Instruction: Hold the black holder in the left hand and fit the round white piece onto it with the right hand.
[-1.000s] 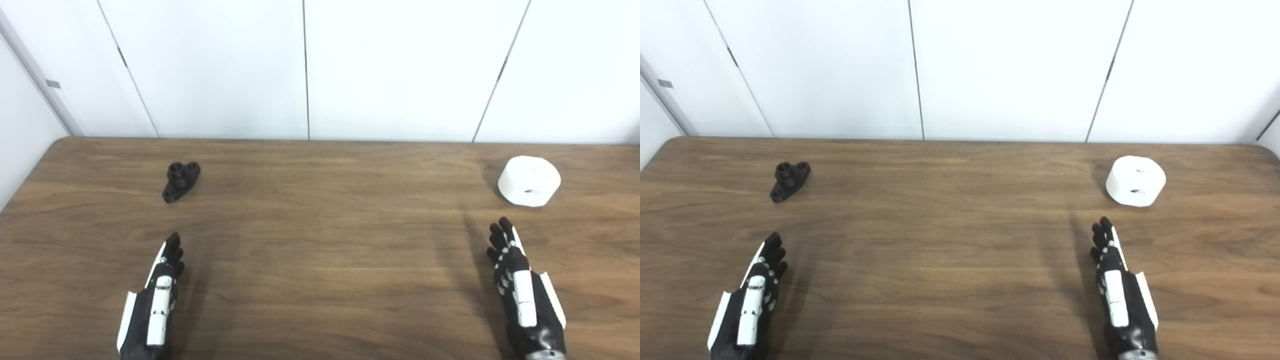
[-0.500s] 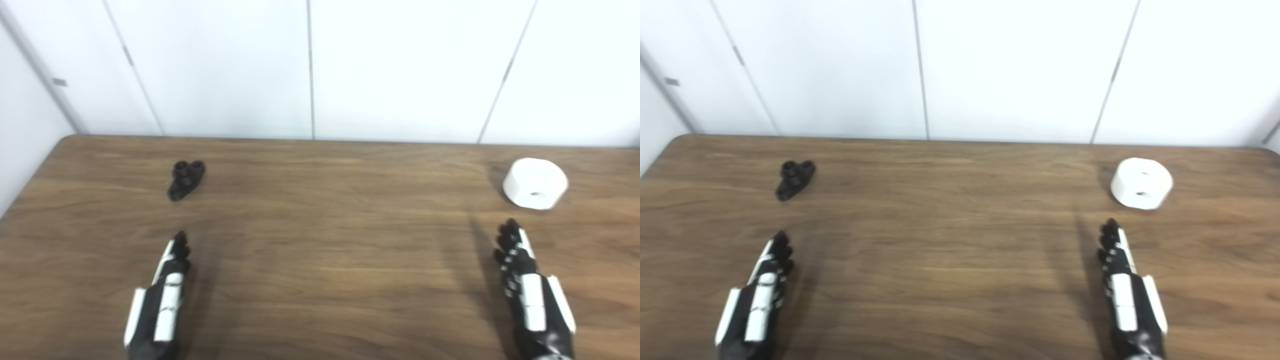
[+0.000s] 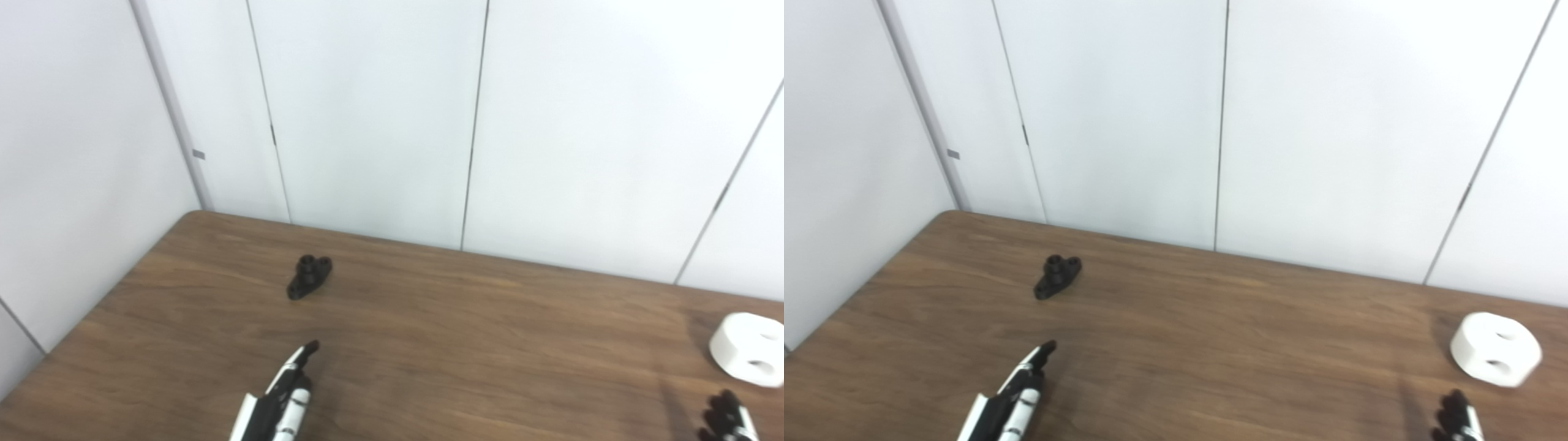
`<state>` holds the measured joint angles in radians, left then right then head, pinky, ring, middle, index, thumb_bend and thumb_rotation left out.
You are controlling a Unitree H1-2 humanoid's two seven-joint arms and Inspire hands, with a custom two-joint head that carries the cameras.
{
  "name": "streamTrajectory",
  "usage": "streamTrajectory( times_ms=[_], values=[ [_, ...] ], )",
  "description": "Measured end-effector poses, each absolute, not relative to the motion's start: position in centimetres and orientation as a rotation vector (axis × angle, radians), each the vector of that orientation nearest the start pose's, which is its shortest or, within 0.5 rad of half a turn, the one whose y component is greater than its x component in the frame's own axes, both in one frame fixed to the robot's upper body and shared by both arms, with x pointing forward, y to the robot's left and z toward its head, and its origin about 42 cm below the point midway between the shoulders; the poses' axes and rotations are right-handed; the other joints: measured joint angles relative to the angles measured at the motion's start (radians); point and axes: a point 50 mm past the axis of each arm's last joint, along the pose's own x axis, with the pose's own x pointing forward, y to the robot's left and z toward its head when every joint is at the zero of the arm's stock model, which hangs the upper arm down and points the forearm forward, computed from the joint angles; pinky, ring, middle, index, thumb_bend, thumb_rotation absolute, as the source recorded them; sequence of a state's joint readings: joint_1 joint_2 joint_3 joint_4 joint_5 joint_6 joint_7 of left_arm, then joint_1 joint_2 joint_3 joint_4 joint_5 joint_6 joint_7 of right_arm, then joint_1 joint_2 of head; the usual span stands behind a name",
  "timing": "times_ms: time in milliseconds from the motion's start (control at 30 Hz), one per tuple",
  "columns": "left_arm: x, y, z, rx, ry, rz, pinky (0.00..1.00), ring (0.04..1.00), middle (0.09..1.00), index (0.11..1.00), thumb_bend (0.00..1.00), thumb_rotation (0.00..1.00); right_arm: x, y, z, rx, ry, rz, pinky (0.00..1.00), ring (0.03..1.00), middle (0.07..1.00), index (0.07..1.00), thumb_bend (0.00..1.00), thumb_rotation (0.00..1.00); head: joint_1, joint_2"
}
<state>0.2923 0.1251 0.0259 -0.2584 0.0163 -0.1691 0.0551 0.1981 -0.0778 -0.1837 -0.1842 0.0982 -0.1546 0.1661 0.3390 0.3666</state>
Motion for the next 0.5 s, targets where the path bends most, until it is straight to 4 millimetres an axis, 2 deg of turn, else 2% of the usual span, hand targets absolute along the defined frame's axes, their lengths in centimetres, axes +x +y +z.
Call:
streamTrajectory(
  times_ms=[167, 267, 367, 467, 500],
  values=[
    [18.74, 26.76, 11.41, 0.162, -0.160, 0.109, 1.00, 0.977, 0.960, 0.933, 0.21, 0.80, 21.44, -29.13, 11.54, -0.057, -0.193, -0.054, 1.00, 1.000, 1.000, 1.000, 0.53, 1.00, -0.005, 0.006],
    [18.76, 26.68, 11.42, 0.169, -0.163, 0.108, 1.00, 0.987, 0.962, 0.932, 0.24, 0.80, 21.44, -29.16, 11.55, -0.057, -0.193, -0.054, 1.00, 1.000, 1.000, 1.000, 0.54, 1.00, -0.012, 0.011],
    [18.79, 26.64, 11.44, 0.183, -0.159, 0.111, 1.00, 0.987, 0.964, 0.927, 0.31, 0.75, 21.44, -29.21, 11.55, -0.052, -0.194, -0.054, 1.00, 1.000, 1.000, 1.000, 0.56, 1.00, -0.025, 0.017],
    [18.78, 26.67, 11.46, 0.187, -0.145, 0.122, 1.00, 0.998, 0.975, 0.926, 0.34, 0.57, 21.44, -29.24, 11.56, -0.049, -0.194, -0.054, 1.00, 1.000, 1.000, 1.000, 0.58, 1.00, -0.031, 0.021],
    [18.76, 26.70, 11.47, 0.188, -0.138, 0.128, 0.99, 0.995, 0.973, 0.926, 0.38, 0.49, 21.44, -29.24, 11.57, -0.049, -0.194, -0.054, 1.00, 1.000, 1.000, 1.000, 0.58, 1.00, -0.031, 0.021]
  ],
)
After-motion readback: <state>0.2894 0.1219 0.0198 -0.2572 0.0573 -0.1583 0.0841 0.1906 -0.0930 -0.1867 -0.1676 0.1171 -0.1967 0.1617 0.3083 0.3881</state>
